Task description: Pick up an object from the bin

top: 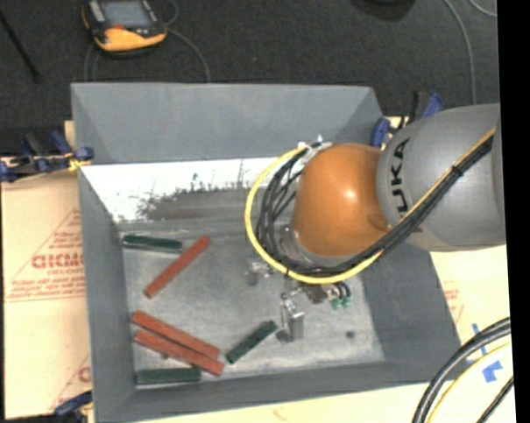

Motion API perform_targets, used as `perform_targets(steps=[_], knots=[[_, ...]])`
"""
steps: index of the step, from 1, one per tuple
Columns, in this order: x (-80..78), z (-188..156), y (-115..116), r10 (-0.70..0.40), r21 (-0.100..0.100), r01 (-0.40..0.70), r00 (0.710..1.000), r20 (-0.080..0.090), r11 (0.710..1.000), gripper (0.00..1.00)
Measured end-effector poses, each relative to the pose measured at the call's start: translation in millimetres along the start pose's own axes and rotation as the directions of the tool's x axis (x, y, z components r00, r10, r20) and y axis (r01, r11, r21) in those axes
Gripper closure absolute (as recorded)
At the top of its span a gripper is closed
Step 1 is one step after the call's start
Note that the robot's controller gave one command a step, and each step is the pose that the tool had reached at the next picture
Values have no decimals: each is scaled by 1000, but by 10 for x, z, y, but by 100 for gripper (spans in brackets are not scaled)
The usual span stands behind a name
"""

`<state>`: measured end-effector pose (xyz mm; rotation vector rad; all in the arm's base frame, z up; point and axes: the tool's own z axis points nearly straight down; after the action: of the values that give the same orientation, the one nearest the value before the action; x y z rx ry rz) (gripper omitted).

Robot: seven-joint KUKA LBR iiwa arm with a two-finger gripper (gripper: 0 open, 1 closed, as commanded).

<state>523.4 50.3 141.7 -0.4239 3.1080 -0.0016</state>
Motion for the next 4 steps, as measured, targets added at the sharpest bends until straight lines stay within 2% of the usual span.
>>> perform_targets(steps=[1,2,3,4], knots=[[161,683,139,177,-3,-177,984,3,984,100],[174,706,133,180,-2,-180,984,-1,984,0],[175,688,132,182,-2,-182,983,0,983,100],[175,688,132,182,-2,-182,983,0,983,100]])
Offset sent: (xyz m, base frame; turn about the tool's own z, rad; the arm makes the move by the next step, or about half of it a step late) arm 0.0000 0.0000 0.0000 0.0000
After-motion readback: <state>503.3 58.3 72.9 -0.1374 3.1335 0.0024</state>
